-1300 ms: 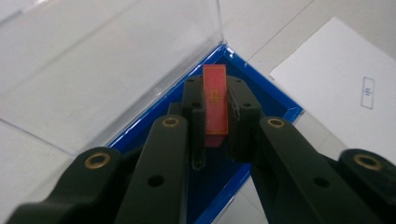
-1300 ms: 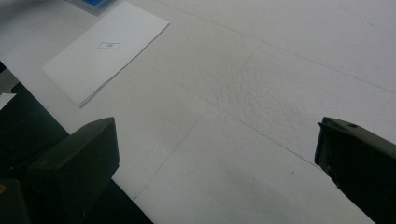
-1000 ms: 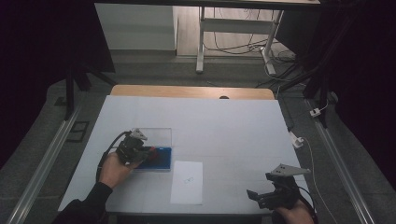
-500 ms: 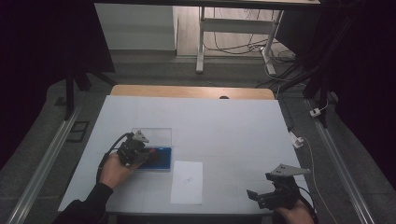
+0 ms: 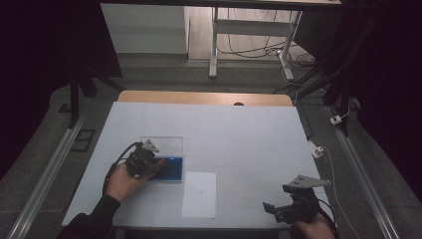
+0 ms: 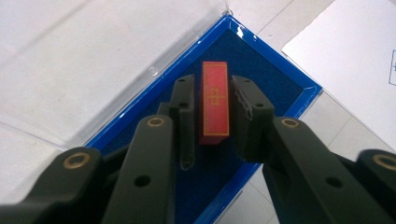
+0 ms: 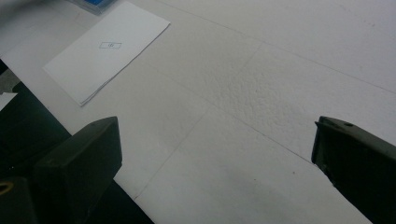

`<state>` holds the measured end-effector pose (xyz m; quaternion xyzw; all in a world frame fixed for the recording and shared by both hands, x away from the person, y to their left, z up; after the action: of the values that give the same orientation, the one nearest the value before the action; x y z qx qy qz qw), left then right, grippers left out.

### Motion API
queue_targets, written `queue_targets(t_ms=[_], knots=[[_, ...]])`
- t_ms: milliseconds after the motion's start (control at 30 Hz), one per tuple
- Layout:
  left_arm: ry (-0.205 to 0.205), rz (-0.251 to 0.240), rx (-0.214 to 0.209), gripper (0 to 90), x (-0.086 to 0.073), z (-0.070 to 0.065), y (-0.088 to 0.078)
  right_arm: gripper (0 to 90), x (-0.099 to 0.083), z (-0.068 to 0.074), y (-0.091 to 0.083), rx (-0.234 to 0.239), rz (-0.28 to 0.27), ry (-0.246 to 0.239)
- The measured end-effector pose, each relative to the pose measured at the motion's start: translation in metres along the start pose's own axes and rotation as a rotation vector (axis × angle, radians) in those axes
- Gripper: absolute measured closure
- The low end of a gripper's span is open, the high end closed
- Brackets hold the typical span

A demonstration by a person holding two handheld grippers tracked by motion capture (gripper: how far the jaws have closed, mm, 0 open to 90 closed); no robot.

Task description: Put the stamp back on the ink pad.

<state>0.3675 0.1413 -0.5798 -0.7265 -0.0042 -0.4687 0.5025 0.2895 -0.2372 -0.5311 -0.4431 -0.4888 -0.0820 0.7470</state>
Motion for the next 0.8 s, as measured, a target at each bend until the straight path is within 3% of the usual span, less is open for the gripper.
queue_targets(t_ms=[533,600,800], knots=[[-0.047,-0.048,0.011,46.7,0.008,0.001,-0.006,1.8,0.0,0.0,0.0,0.001,-0.002,0.001],[-0.068,-0.074,-0.003,42.7,0.012,0.0,-0.008,1.8,0.0,0.0,0.0,0.001,-0.002,0.001],[-0.088,-0.112,0.004,21.0,0.016,0.001,-0.011,1.8,0.0,0.0,0.0,-0.001,0.0,0.001]])
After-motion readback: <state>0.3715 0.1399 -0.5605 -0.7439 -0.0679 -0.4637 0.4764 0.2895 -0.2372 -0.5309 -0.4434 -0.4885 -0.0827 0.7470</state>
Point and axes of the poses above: each handheld gripper's, and its own axes: y roughly forward along the jaws, x roughly out of its top, z roughly to its left, the point moved 10 cm from there along y, roughly forward along the jaws, and after that the axes turned 9 degrees about -z, right-handed, at the moved point
